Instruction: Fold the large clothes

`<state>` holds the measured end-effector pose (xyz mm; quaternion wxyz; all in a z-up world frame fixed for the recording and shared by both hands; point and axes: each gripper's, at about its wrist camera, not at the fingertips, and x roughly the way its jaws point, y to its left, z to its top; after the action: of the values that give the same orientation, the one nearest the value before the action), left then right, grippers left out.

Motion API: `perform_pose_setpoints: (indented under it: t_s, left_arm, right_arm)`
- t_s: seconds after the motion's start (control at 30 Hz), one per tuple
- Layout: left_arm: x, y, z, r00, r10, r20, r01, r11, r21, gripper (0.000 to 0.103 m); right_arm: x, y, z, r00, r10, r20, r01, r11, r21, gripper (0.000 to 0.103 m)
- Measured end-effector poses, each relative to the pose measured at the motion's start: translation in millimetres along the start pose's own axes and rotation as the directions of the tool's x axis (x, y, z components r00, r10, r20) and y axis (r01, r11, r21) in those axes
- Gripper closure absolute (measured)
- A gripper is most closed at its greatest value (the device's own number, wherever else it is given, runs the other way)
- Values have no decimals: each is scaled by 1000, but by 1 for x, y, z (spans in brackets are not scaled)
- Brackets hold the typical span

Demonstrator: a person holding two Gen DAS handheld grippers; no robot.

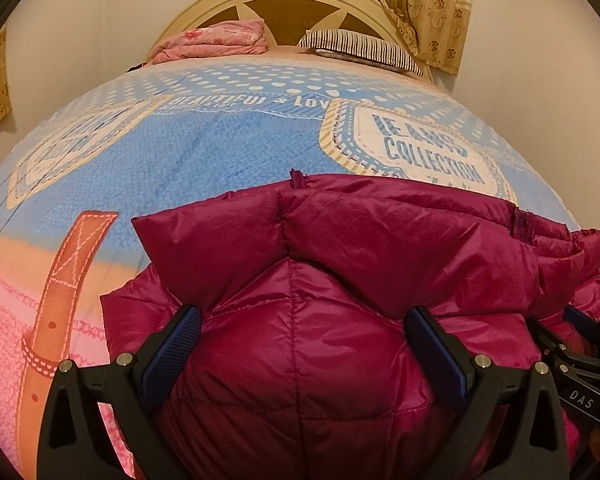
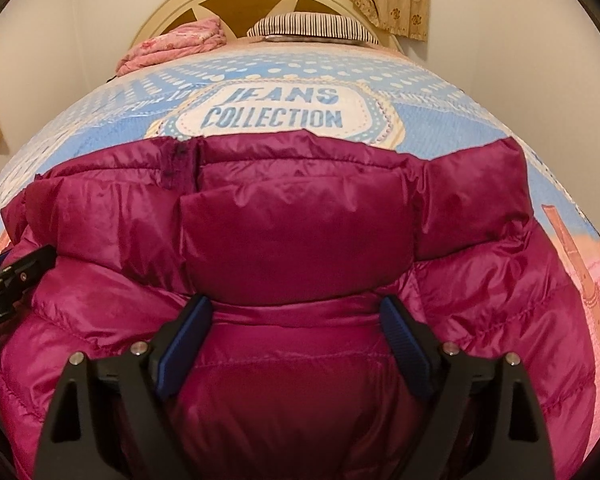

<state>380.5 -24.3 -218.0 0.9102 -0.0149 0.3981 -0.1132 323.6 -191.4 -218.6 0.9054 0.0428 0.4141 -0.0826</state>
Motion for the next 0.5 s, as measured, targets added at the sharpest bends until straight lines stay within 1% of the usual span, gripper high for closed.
perform_pose_setpoints:
  t_s: [0.17,0.23,0.3,0.4,0.5]
  left_arm:
    - [2,-1,0,1000,11,-3,-11,1000,5,1]
    - [2,-1,0,1000,11,-4,-11,1000,3,1]
    - [2,-1,0,1000,11,-4,-11,1000,4,1]
    - [2,0,0,1000,9,-3,-9,1000,2,1]
    - [2,0,0,1000,6,-2,-6,1000,0,1]
  right_arm:
    - [-4,-1,4,1000,0,-8,0,1000,-1,14]
    - [-15,2,3,1000,-13,13,13,1000,-7,14]
    - [-34,7,-2,998,13,54,-12,1000,-9,14]
    - [-46,19,-11,997,27,70,-24,999,-43,13]
    - [-37,22,-18,998,19,57,-16,999,-49,10]
